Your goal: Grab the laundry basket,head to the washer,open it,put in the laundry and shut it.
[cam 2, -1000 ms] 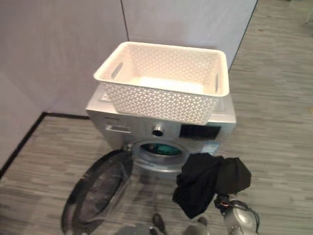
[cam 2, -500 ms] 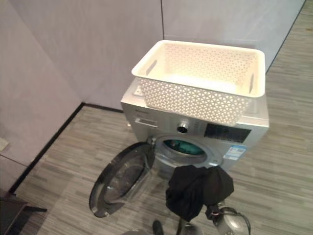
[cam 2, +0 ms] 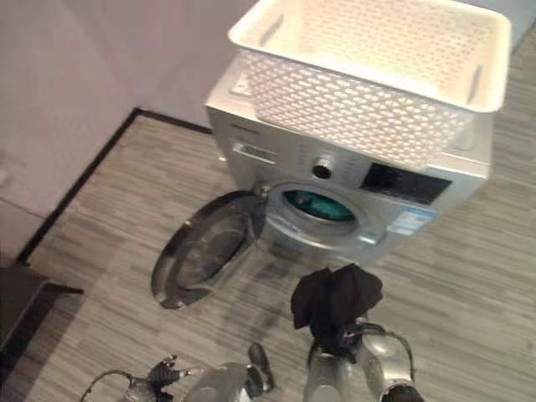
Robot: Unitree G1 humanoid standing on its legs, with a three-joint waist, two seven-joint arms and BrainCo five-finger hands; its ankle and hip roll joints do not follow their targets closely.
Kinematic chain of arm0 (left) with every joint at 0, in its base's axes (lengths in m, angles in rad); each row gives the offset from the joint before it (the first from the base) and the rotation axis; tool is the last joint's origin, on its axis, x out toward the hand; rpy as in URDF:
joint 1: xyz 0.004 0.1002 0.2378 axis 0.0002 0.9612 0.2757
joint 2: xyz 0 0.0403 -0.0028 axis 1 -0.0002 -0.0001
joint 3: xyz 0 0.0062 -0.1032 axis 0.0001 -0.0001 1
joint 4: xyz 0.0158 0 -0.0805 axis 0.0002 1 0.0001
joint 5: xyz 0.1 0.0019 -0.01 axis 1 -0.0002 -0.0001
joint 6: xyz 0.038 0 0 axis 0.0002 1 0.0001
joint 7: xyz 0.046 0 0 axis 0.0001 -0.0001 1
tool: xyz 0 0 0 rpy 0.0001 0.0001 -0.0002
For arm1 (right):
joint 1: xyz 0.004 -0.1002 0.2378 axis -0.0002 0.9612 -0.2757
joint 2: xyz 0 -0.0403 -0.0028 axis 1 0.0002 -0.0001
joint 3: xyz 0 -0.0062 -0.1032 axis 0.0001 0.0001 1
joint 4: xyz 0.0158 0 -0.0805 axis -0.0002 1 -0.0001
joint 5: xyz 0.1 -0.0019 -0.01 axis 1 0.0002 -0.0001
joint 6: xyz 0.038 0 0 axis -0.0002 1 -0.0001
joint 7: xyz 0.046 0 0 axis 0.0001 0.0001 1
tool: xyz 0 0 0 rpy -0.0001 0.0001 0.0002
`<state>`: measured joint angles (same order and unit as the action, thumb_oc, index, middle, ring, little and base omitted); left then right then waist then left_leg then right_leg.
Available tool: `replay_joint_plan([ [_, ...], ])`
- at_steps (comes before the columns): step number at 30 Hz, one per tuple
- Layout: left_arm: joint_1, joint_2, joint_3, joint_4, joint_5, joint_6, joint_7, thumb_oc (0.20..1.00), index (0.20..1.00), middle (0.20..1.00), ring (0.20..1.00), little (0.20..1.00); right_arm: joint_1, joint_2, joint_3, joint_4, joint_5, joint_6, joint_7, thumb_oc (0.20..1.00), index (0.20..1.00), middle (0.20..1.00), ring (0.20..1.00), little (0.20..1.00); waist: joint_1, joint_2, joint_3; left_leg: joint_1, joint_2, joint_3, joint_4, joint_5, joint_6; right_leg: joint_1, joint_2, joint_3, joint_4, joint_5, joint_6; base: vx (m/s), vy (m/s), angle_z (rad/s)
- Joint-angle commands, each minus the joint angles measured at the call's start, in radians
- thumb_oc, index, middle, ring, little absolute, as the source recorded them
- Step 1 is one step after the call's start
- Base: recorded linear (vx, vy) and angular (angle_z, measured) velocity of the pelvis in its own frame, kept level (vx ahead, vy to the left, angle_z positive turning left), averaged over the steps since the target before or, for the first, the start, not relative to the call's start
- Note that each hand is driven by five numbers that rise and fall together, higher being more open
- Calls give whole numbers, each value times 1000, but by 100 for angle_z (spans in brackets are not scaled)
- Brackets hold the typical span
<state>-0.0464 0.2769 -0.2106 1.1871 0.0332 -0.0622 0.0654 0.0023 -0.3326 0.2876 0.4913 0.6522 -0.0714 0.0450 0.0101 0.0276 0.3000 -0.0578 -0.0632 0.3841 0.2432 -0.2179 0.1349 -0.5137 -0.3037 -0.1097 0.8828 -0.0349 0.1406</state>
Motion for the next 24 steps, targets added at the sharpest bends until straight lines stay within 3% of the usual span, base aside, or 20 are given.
replay_joint_plan([
  [1, -1, 9, -12, -16, -22, -10, 13, 1000, 1000, 1000, 1000, 1000, -1, -10, 0, -60, 22, -50, 3, 200, 200, 200, 200, 200, -72, -19, -9, -87, 42, -96, 99, 23, -86, 120, 155, 90, -659, 126, 16, 156, -143, 101],
  [2, -13, 15, -26, -24, -3, -16, 11, 1000, 1000, 1000, 1000, 1000, 9, -18, -5, -81, 12, -53, 7, 200, 200, 200, 200, 200, -93, -24, -8, -77, 29, -127, 95, 17, -92, 107, 170, 163, -712, 134, 24, 194, -116, 89],
  [3, -8, 9, -30, -7, 7, -14, 12, 1000, 1000, 1000, 1000, 1000, 41, -11, -15, -80, 31, -49, 12, 200, 200, 200, 200, 200, -96, -44, -17, -94, 17, -135, 136, 6, -92, 157, 154, 150, -702, 144, 28, 99, -90, 234],
  [6, -4, 20, -37, -20, 6, -16, 21, 1000, 1000, 1000, 1000, 1000, -11, 4, -24, -13, 30, -64, -16, 200, 200, 200, 200, 200, -61, -51, -22, -134, 42, -147, 162, 4, -104, 190, 160, 91, -704, 153, 23, -3, -131, 144],
  [9, 3, 18, -58, -49, -27, -17, 35, 1000, 1000, 1000, 1000, 1000, -135, 13, -18, 33, 28, -75, -72, 200, 200, 200, 200, 200, -34, -30, 20, -177, 31, -153, 202, -19, -79, 80, 162, 110, -583, 146, 30, -83, 79, -62],
  [10, -5, 17, -61, -46, -34, -17, 35, 1000, 1000, 1000, 1000, 1000, -149, 11, -18, 20, 32, -77, -87, 200, 200, 200, 200, 200, -42, -30, 29, -187, 19, -152, 217, -31, -74, 57, 152, 125, -603, 174, 34, -20, 64, -81],
  [11, -25, 15, -76, -45, -36, -15, 40, 1000, 1000, 1000, 1000, 1000, -185, 1, -20, -16, 42, -88, -108, 200, 200, 200, 200, 200, -62, -17, 60, -206, 11, -160, 257, -65, -84, -10, 119, 172, -677, 224, 41, 55, -23, -44],
  [12, -31, 14, -80, -43, -33, -13, 42, 1000, 1000, 1000, 1000, 1000, -180, -4, -21, -46, 40, -93, -110, 200, 200, 200, 200, 200, -70, -11, 69, -207, 17, -174, 276, -74, -91, -26, 105, 197, -697, 219, 41, 76, -196, -2],
  [13, -53, 17, -82, -27, -15, -9, 49, 1000, 1000, 1000, 1000, 1000, -128, -17, -45, -138, 44, -105, -107, 200, 200, 200, 200, 200, -76, -25, 76, -230, 30, -205, 319, -71, -119, 3, 82, 204, -675, 187, 38, 47, -319, 24],
  [14, -64, 22, -73, -10, -25, -7, 58, 1000, 1000, 1000, 1000, 1000, -118, -11, -56, -105, 54, -107, -116, 200, 200, 200, 200, 200, -79, -37, 67, -247, 34, -212, 316, -72, -125, -6, 78, 159, -646, 216, 35, 17, -285, 71],
  [18, -61, 22, -58, 4, -27, -7, 66, 1000, 1000, 1000, 1000, 1000, -118, -22, -75, -101, 11, -113, -129, 200, 200, 200, 200, 200, -77, -36, 76, -225, 55, -216, 274, -57, -137, 49, 104, 109, -699, 223, 39, 103, -171, 83],
  [24, -66, 9, -81, -30, -66, -19, 82, 1000, 1000, 1000, 1000, 1000, -231, -33, -83, -47, 18, -133, -180, 200, 200, 200, 200, 200, -68, -31, 87, -300, 45, -205, 292, -69, -122, -51, 133, 143, -670, 215, 33, 6, -13, -31],
])
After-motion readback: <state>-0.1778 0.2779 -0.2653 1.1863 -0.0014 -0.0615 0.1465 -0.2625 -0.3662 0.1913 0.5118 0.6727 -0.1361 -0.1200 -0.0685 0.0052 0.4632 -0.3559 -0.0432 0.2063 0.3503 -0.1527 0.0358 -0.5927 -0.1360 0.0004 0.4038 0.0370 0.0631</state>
